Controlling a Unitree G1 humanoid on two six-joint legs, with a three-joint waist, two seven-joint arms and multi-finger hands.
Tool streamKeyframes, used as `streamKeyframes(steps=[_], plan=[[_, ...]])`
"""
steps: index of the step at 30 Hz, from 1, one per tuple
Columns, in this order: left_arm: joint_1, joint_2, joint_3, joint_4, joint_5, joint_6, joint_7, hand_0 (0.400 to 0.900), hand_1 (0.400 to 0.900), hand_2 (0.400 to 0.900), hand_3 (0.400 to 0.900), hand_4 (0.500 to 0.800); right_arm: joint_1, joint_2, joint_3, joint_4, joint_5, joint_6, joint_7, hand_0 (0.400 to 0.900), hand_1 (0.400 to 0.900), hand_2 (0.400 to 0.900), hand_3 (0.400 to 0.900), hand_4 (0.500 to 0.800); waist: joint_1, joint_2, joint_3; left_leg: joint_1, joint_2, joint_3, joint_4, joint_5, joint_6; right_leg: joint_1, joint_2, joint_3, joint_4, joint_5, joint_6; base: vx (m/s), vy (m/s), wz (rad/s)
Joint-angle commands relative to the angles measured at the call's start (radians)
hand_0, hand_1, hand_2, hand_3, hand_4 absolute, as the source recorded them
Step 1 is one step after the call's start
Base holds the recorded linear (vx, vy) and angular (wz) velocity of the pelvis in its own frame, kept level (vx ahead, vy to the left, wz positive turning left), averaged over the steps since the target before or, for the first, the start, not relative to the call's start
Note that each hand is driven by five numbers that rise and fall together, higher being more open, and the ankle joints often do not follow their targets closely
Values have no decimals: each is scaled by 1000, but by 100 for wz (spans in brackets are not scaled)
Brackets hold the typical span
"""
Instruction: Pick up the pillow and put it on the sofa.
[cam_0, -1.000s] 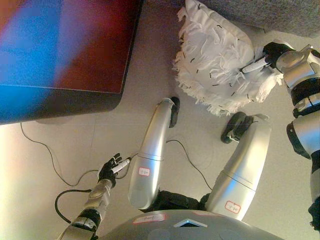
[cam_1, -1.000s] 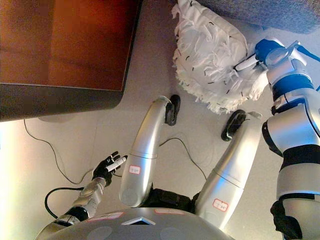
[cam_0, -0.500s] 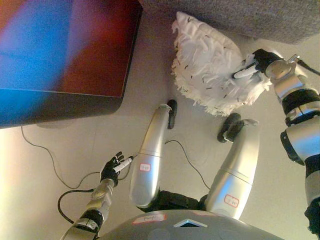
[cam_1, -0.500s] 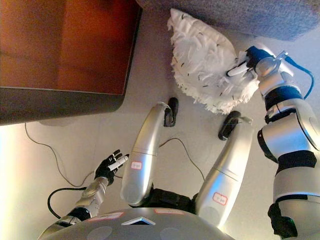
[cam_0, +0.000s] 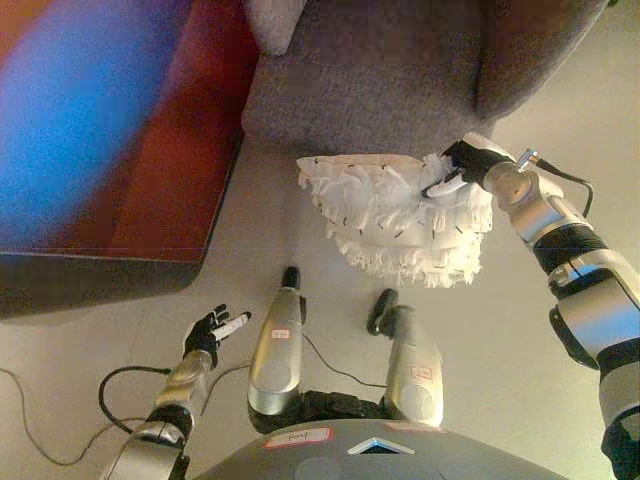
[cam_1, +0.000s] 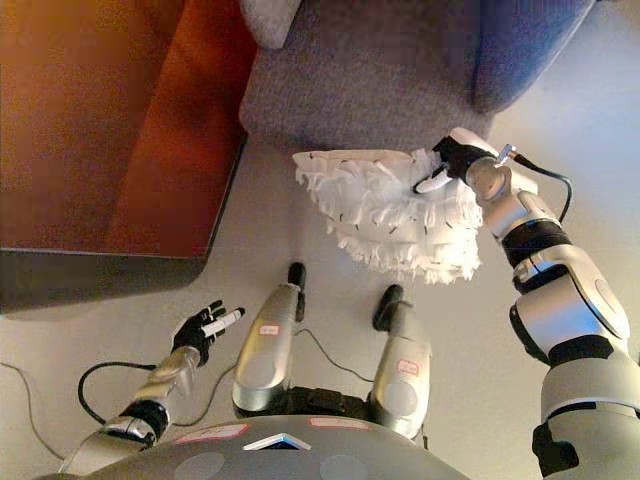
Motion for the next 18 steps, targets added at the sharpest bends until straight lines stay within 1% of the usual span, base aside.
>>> streamKeyframes(steps=[1,3,5,7,8,10,12,13,14,15,16,17,18], plan=[[38,19,3,83,103,8,38,900,900,900,900,800,-13,-68,-68,-188,11,-87,10,400,400,400,400,500,-6,-62,-141,47,11,-69,44,148,10,227,43,25,-232,27,-13,291,-261,-16],[43,9,7,89,127,21,36,900,900,900,900,800,8,-84,-78,-206,11,-93,23,400,400,400,400,500,-1,-81,-164,60,-7,-55,49,154,11,295,51,-3,-304,46,-16,278,-182,-14],[47,6,15,104,154,28,36,900,900,900,900,800,11,-93,-86,-193,15,-105,27,400,400,400,400,500,12,-83,-192,101,-41,-28,-23,139,14,353,67,-38,-359,55,-8,322,-131,-6],[46,10,16,109,171,33,26,900,900,900,900,800,2,-95,-90,-178,11,-104,25,400,400,400,400,500,26,-71,-214,108,-62,24,-114,158,9,397,94,-68,-395,55,-6,327,-102,6],[42,11,16,110,181,36,20,900,900,900,900,800,-4,-96,-93,-169,7,-102,25,400,400,400,400,500,38,-64,-222,93,-74,52,-155,181,3,426,112,-80,-415,51,-7,354,-108,9],[38,13,11,112,199,48,10,900,900,900,900,800,-17,-108,-101,-159,14,-100,23,400,400,400,400,500,61,-51,-235,48,-94,89,-204,239,-8,477,149,-88,-435,35,-14,405,-108,10],[42,19,7,112,206,55,7,900,900,900,900,800,-25,-129,-107,-154,38,-102,27,400,400,400,400,500,76,-44,-243,5,-106,134,-214,277,-9,513,177,-93,-431,9,-27,451,-102,15],[42,20,9,114,207,60,2,900,900,900,900,800,-29,-139,-112,-152,48,-107,32,400,400,400,400,500,78,-50,-250,-9,-114,165,-205,270,-16,535,182,-95,-420,-22,-33,450,-90,17],[38,22,9,115,206,63,2,900,900,900,900,800,-34,-143,-113,-147,47,-112,38,400,400,400,400,500,78,-52,-253,-17,-113,195,-194,265,-10,541,185,-101,-409,-38,-39,405,-65,16],[35,23,12,116,203,65,1,900,900,900,900,800,-38,-144,-113,-139,44,-119,42,400,400,400,400,500,78,-57,-255,-18,-115,213,-188,243,1,542,183,-102,-393,-54,-42,409,3,7],[29,24,27,126,218,74,-3,900,900,900,900,800,-40,-129,-116,-105,44,-151,44,400,400,400,400,500,79,-75,-263,11,-141,219,-201,149,56,546,169,-80,-332,-96,-32,359,41,-6],[25,28,33,134,233,77,-5,900,900,900,900,800,-36,-118,-123,-96,47,-157,41,400,400,400,400,500,88,-77,-270,15,-146,223,-205,137,93,550,166,-75,-290,-71,-18,418,56,-18],[22,37,42,144,250,73,-3,900,900,900,900,800,-29,-100,-129,-95,48,-158,38,400,400,400,400,500,96,-102,-280,36,-178,212,-209,108,136,562,135,-56,-187,17,46,326,71,-19]])
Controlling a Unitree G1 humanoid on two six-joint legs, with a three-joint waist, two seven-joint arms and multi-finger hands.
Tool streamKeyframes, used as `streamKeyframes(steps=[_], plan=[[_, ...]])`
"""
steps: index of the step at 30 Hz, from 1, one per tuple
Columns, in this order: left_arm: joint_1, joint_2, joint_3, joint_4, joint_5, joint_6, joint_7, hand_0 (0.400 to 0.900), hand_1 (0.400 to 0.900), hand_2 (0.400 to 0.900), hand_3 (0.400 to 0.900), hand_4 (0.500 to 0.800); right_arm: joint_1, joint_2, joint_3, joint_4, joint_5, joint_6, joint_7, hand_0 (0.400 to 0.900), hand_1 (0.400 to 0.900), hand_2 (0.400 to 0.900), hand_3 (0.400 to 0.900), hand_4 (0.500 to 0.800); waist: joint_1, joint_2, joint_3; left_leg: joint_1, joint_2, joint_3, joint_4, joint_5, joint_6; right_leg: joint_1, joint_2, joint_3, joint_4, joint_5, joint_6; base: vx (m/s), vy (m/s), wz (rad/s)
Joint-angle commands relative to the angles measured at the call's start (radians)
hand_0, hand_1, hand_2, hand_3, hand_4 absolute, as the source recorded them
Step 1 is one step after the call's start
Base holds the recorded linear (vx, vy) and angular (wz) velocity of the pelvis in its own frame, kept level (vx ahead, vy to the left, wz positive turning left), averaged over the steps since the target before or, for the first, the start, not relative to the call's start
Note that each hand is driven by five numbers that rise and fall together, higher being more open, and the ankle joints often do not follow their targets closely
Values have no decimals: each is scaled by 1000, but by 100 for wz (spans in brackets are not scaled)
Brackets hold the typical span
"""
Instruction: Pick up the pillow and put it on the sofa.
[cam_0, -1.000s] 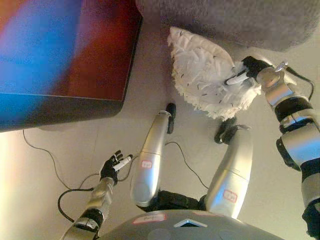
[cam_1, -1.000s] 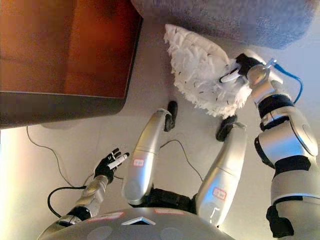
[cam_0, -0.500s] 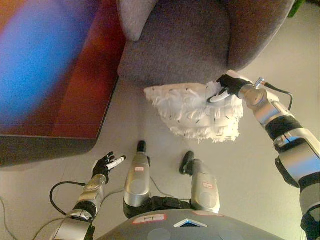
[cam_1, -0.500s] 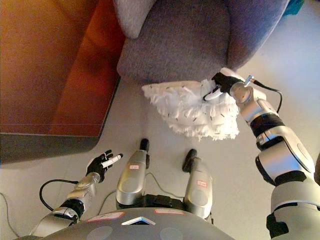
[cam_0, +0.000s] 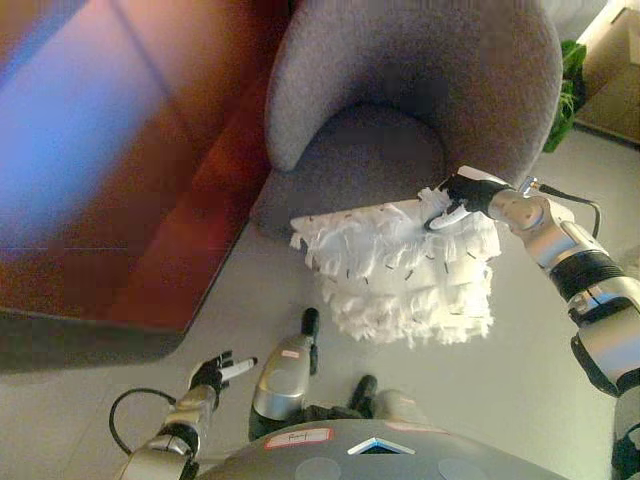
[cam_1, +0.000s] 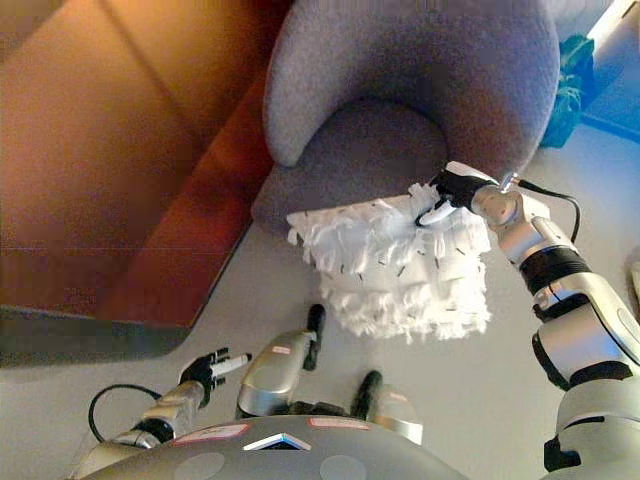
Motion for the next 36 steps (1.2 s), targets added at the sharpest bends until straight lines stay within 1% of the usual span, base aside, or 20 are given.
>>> streamKeyframes(steps=[1,2,3,5,7,8,9,10,11,13,15,16,17,20,23,29,31,32,33,36], plan=[[-28,73,-7,-1,80,-28,0,900,900,900,900,800,-151,-16,-127,-4,47,-103,-82,400,400,400,400,500,35,-80,-101,-34,-70,-11,-16,-28,0,96,41,17,268,166,58,462,61,8],[-35,79,-19,4,101,-25,-7,900,900,900,900,800,-128,-6,-142,-21,45,-93,-88,400,400,400,400,500,23,-72,-105,16,-57,-28,-43,-34,8,55,11,33,401,262,90,437,62,33],[-35,81,-31,3,103,-24,-7,900,900,900,900,800,-113,-9,-147,-36,54,-89,-91,400,400,400,400,500,9,-51,-106,57,-38,-47,-60,-43,8,2,-7,38,499,284,91,444,2,54],[-30,86,-46,-1,91,-18,-3,900,900,900,900,800,-117,-16,-145,-31,71,-88,-80,400,400,400,400,500,-26,-30,-104,135,-31,-91,-99,-56,0,-127,-10,67,501,281,87,383,-65,59],[-27,96,-55,0,87,-16,-11,900,900,900,900,800,-139,-28,-145,-9,89,-79,-63,400,400,400,400,500,-51,-17,-100,195,-23,-126,-144,-49,-16,-207,-31,50,400,254,70,425,-192,72],[-28,98,-54,4,94,-19,-14,900,900,900,900,800,-147,-35,-150,6,98,-82,-58,400,400,400,400,500,-63,-29,-93,213,-31,-145,-154,-54,-23,-220,-47,48,279,284,74,521,-383,100],[-30,101,-52,9,104,-19,-15,900,900,900,900,800,-148,-46,-157,22,110,-86,-53,400,400,400,400,500,-86,-45,-82,242,-40,-178,-158,-71,-32,-254,-62,73,100,335,83,501,-414,121],[-31,103,-53,10,105,-18,-13,900,900,900,900,800,-149,-62,-158,31,122,-90,-52,400,400,400,400,500,-112,-40,-68,265,-35,-219,-158,-89,-33,-316,-59,120,44,364,91,520,-424,140],[-34,105,-65,-1,90,-14,-5,900,900,900,900,800,-147,-86,-163,39,127,-101,-55,400,400,400,400,500,-131,-34,-58,270,-28,-262,-146,-112,-29,-374,-52,172,23,365,93,337,-296,117],[-40,106,-68,-4,67,-13,2,900,900,900,900,800,-150,-119,-172,70,133,-124,-59,400,400,400,400,500,-142,-53,-50,257,-39,-307,-98,-160,-20,-382,-46,208,-17,355,98,247,-259,81],[-28,98,-50,1,49,-13,30,900,900,900,900,800,-149,-132,-188,92,138,-120,-53,400,400,400,400,500,-133,-78,-57,252,-39,-317,-71,-178,-29,-330,-44,201,-42,336,92,265,-279,50],[-19,97,-38,3,58,-17,28,900,900,900,900,800,-152,-143,-183,96,151,-108,-56,400,400,400,400,500,-127,-89,-65,253,-34,-315,-74,-175,-38,-294,-39,192,-66,326,90,289,-289,44],[-8,94,-29,9,94,-20,11,900,900,900,900,800,-158,-160,-179,110,172,-99,-52,400,400,400,400,500,-116,-100,-75,258,-23,-304,-85,-164,-52,-248,-37,163,-101,317,84,270,-237,28],[16,69,-30,32,127,-51,13,900,900,900,900,800,-199,-210,-167,202,180,-135,-13,400,400,400,400,500,-90,-106,-97,259,-2,-275,-122,-139,-78,-157,-31,112,-164,292,67,228,-131,18],[33,72,-46,34,111,-55,12,900,900,900,900,800,-256,-228,-156,262,165,-115,-8,400,400,400,400,500,-69,-92,-104,248,10,-265,-142,-113,-94,-127,-24,79,-165,260,55,175,-105,22],[60,87,-39,38,97,-82,-8,900,900,900,900,800,-368,-249,-103,348,179,-41,-11,400,400,400,400,500,-36,-56,-84,208,33,-278,-156,-79,-115,-139,-6,38,-143,217,28,74,-115,22],[53,93,-44,35,82,-93,-18,900,900,900,900,800,-406,-253,-99,373,186,-13,-57,400,400,400,400,500,-28,-41,-65,182,42,-285,-154,-70,-123,-161,-1,29,-129,205,18,-77,-115,22],[47,93,-53,33,67,-104,-19,900,900,900,900,800,-426,-251,-95,385,196,26,-88,400,400,400,400,500,-25,-29,-53,167,46,-290,-152,-64,-128,-176,0,24,-120,199,13,-122,-82,23],[43,92,-57,32,54,-118,-22,900,900,900,900,800,-444,-249,-98,397,198,54,-68,900,900,900,900,800,-22,-18,-40,150,47,-296,-150,-61,-130,-191,1,22,-111,193,8,-127,-53,22],[38,90,-66,13,26,-125,-29,900,900,900,900,800,-462,-257,-82,413,175,116,-53,900,900,900,900,800,-17,6,-12,119,52,-304,-149,-43,-140,-213,0,13,-101,186,-2,-86,-40,20]])
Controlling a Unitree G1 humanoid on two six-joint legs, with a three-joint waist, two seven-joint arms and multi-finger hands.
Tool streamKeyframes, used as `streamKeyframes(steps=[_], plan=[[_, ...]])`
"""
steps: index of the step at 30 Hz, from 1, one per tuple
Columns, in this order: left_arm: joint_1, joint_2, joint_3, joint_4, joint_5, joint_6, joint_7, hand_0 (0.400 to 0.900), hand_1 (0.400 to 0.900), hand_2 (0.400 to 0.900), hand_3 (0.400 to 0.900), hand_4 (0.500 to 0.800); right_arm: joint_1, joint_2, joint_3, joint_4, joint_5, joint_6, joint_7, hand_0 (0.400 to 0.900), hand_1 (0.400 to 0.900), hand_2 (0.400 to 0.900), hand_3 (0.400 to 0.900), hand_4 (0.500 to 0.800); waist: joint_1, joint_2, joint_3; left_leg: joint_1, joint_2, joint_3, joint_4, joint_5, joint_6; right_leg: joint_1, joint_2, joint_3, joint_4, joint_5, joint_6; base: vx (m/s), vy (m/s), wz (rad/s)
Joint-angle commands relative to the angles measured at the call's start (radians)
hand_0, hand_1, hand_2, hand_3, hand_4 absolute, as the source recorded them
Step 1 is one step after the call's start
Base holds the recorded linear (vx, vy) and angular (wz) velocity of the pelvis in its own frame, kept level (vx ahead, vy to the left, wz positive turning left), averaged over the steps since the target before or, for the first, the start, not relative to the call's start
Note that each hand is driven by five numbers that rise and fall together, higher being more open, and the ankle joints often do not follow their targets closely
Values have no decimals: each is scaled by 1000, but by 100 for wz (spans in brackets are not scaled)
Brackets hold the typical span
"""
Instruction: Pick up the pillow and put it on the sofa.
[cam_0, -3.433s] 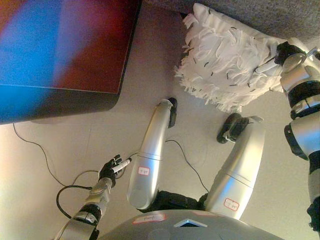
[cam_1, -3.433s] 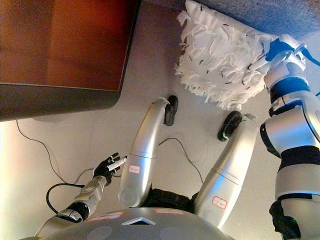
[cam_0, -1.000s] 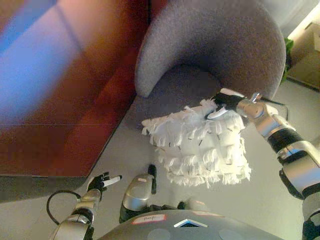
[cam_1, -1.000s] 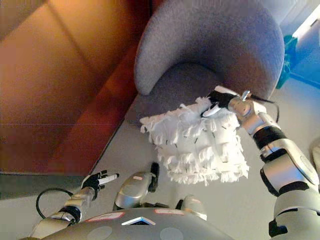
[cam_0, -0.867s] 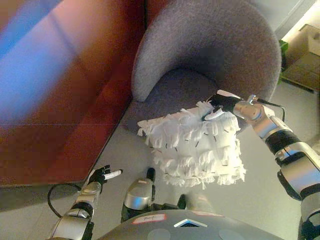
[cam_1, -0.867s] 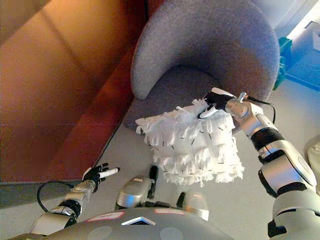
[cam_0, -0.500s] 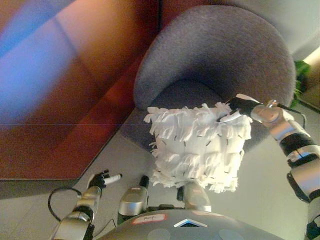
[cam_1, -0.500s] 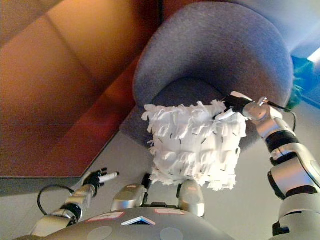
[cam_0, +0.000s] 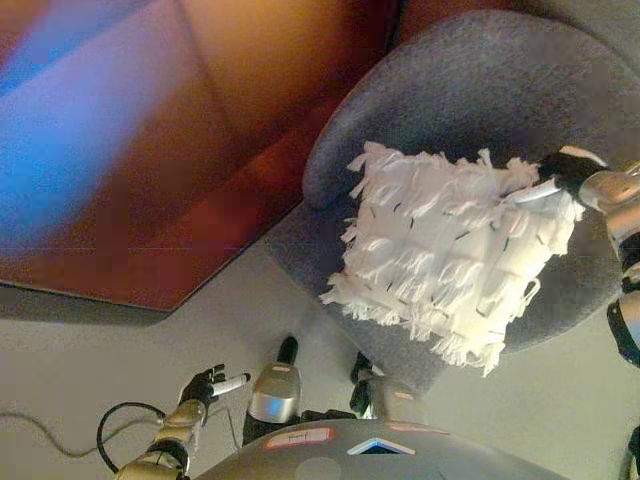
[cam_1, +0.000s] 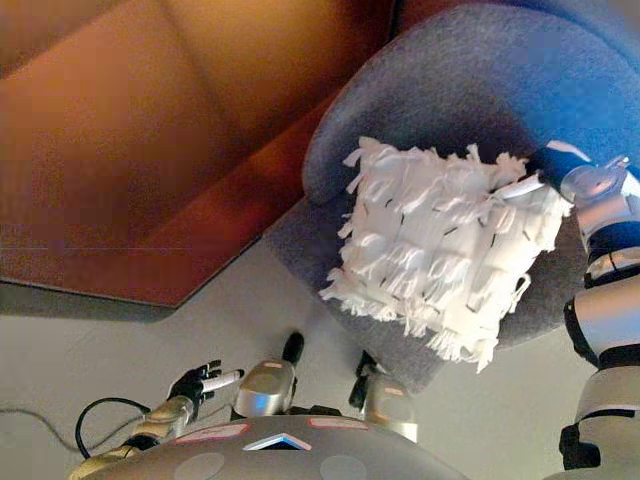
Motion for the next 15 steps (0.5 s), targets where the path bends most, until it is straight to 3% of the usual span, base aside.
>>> streamKeyframes(steps=[1,15], plan=[[-2,83,-60,-11,-48,-32,0,900,900,900,900,800,-214,-118,4,-7,43,34,-73,900,900,900,900,800,23,-16,-6,-27,25,27,2,20,-47,16,-32,6,152,-52,-21,-34,-22,13],[18,79,-85,-25,-45,-11,-1,900,900,900,900,800,-188,-150,9,26,-15,48,-42,900,900,900,900,800,7,-17,-17,-8,29,45,36,4,-50,67,-31,12,149,-72,-32,47,-7,-6]])
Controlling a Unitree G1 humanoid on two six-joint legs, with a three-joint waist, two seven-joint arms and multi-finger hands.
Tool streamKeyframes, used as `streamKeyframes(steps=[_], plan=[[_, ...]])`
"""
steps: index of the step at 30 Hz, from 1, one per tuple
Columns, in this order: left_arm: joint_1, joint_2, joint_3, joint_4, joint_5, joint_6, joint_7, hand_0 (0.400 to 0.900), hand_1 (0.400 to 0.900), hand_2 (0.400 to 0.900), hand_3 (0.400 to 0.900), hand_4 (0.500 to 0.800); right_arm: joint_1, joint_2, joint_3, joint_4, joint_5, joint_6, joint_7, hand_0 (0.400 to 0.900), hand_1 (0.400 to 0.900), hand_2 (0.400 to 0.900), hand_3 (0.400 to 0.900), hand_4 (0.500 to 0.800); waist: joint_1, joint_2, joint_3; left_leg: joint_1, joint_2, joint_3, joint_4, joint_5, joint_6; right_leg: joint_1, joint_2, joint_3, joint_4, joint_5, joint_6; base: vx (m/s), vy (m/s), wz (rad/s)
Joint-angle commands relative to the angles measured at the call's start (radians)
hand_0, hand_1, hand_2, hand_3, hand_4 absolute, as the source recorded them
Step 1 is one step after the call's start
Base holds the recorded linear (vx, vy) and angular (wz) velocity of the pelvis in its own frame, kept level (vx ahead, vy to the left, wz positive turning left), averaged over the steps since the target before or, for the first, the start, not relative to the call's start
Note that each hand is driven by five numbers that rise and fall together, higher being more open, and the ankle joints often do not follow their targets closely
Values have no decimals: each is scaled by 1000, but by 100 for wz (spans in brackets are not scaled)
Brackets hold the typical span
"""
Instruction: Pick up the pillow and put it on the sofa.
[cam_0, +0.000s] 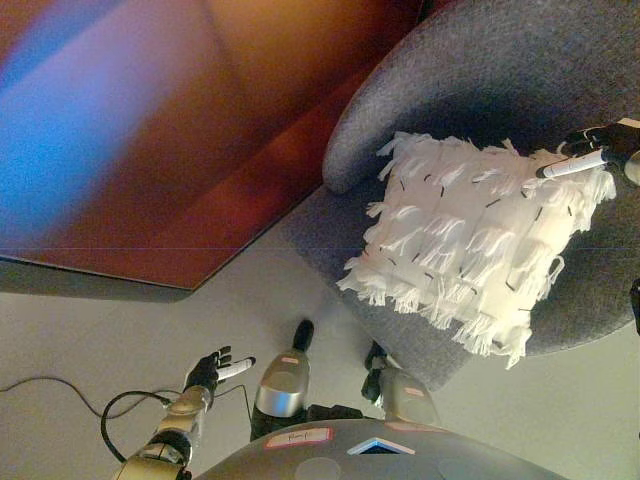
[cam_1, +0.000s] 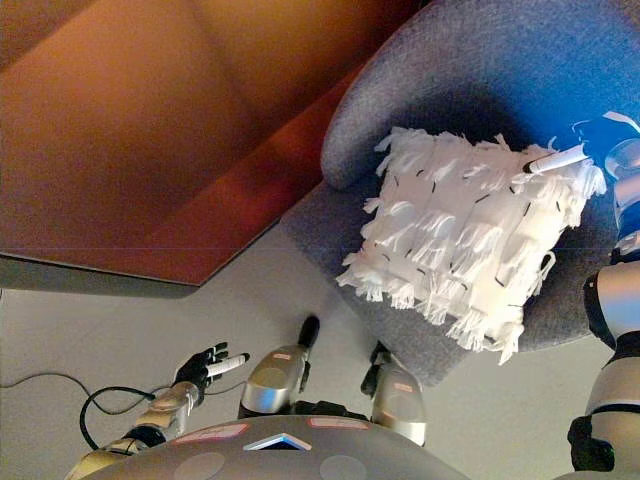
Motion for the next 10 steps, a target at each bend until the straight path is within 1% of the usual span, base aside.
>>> streamKeyframes(steps=[1,4,7,10], plan=[[34,79,-64,12,-30,-1,10,900,900,900,900,800,-114,-108,41,-16,-8,5,-34,900,900,900,900,800,6,-47,-63,-43,31,37,53,-5,-49,33,-26,31,150,-64,-19,32,10,-14],[38,81,-54,24,-24,-2,3,900,900,900,900,800,-81,-129,19,-17,-3,4,-36,900,900,900,900,800,-6,-56,-75,-30,32,52,57,-14,-46,50,-26,39,142,-64,-15,41,28,-18],[41,75,-54,28,-15,1,10,900,900,900,900,800,-45,-150,-7,-22,17,-3,-38,900,900,900,900,800,-17,-69,-88,-12,32,67,60,-26,-42,71,-26,47,133,-65,-13,60,32,-18],[44,67,-46,35,-10,11,2,900,900,900,900,800,38,-169,-71,-46,80,-37,-53,900,900,900,900,800,-36,-85,-108,8,30,84,67,-44,-35,93,-25,61,123,-66,-8,54,34,-18]])
